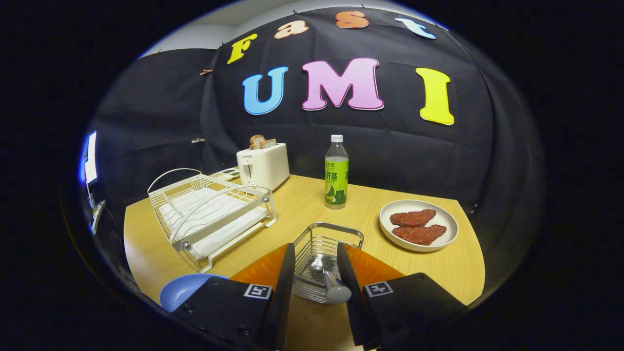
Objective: Take the plate from the dish rack, then take the spoon from the basket and place it into the plate.
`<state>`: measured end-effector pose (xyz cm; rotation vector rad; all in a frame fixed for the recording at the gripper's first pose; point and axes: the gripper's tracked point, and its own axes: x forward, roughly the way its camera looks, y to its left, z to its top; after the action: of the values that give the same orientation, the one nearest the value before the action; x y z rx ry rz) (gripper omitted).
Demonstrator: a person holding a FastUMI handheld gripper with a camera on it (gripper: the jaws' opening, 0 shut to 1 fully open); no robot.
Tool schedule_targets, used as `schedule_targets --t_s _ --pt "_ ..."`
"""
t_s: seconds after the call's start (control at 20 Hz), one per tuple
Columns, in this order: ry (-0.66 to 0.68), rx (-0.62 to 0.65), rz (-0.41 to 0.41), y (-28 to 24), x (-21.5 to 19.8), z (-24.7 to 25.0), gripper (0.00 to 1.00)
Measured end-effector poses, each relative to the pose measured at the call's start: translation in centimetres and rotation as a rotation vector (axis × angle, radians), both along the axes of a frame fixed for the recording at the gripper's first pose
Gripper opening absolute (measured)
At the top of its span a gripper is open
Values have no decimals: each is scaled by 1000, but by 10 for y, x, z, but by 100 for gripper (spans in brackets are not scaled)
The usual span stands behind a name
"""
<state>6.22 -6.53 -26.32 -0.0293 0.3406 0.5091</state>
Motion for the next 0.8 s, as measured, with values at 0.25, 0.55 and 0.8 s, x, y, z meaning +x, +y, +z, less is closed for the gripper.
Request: schedule_targets --t_s 0.25,0.55,0.8 --pt "19 -30 -32 1 5 -8 23" --pt "49 -54 -53 -2 4 -6 20" --pt "27 -70 -60 -6 1 28 19"
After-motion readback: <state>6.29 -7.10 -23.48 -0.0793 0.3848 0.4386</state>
